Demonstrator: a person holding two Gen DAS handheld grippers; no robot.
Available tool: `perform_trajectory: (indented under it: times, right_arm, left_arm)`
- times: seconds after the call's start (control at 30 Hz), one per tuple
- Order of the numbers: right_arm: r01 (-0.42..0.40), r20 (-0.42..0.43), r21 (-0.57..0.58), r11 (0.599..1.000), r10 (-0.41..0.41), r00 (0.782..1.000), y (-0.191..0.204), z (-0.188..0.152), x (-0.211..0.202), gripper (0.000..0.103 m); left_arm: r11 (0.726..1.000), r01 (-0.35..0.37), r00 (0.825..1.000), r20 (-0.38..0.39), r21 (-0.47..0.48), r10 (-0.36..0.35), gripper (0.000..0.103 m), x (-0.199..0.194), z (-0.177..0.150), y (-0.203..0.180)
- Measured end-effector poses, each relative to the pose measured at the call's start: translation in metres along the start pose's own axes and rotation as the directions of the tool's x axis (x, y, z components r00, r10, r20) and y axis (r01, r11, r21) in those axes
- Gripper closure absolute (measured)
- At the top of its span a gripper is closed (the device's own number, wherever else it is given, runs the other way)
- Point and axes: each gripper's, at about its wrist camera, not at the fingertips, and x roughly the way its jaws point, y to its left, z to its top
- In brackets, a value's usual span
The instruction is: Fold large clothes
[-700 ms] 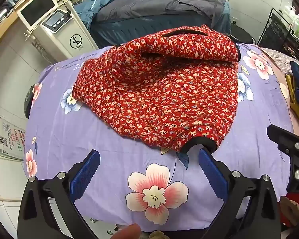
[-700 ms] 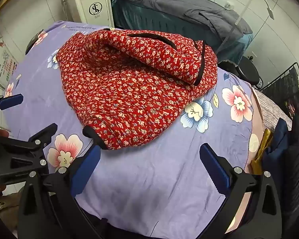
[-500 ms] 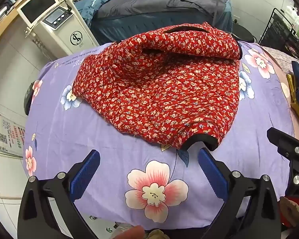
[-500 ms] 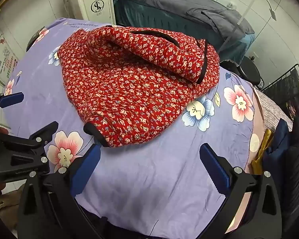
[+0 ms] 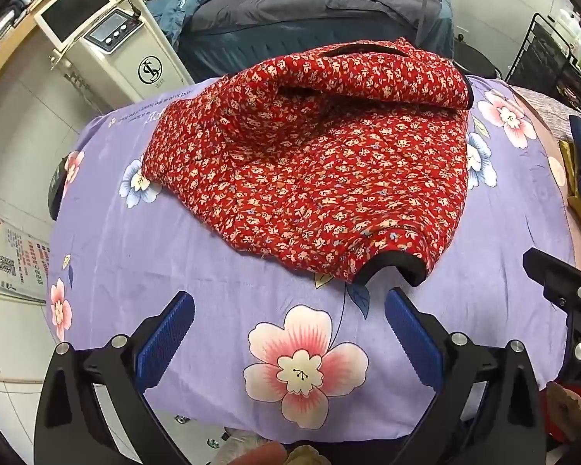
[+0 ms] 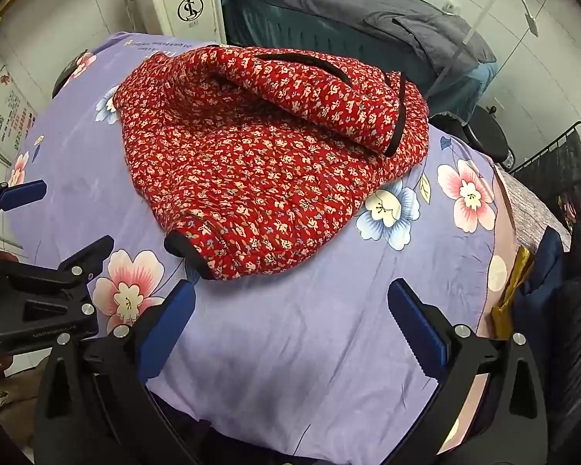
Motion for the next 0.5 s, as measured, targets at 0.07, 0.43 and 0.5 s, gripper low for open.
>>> perform_trajectory:
  times: [0.07, 0.43, 0.5]
  right_arm:
    - [-0.001, -0.003, -0.001, 1.000, 0.001, 1.000, -0.0003, -0.0012, 0.0002, 0.004]
    - [-0.008, -0.014, -0.010, 1.000, 0.008, 1.000, 0.0009, -0.0061, 0.0005, 0.004]
    - [-0.009, -0.014, -0.010, 1.000, 0.009, 1.000, 0.0014, -0.0069, 0.0006, 0.004]
  left_arm:
    - [1.000, 0.003, 1.000, -0.005, -0.002, -0.003, 0.006, 0.0006, -0.0021, 0.0006]
    - [1.000, 0.011, 1.000, -0.024, 0.000, -0.011, 0.006, 0.0025, -0.0063, -0.0011]
    - [1.000, 0.013, 1.000, -0.023, 0.000, -0.013, 0.006, 0.0024, -0.0069, -0.0017]
